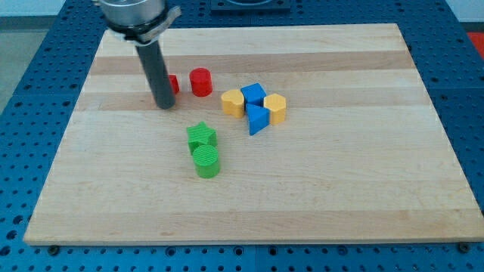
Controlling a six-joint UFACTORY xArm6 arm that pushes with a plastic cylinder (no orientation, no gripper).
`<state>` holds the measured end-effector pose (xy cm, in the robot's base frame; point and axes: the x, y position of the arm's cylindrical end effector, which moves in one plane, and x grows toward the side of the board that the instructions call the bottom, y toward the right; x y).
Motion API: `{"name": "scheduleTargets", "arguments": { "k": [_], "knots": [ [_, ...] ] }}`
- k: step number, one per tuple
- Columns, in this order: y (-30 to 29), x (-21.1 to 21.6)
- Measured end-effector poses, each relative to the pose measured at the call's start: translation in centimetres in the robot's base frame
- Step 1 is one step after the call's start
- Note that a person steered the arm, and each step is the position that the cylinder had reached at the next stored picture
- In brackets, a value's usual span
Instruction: Push the red star towards the red circle
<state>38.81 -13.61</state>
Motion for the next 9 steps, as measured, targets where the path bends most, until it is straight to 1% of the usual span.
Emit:
{"name": "scheduleTargets", "arguments": {
  "k": [1,2,3,4,5,8,9],
  "knots": [
    [0.2,-0.1],
    [-1.7,0.4],
    [-5.2,1.8],
    [-6.7,1.4],
    [-6.7,-2.7],
    [-2.2,-2.9],
    [-2.1,-2.9]
  ]
}}
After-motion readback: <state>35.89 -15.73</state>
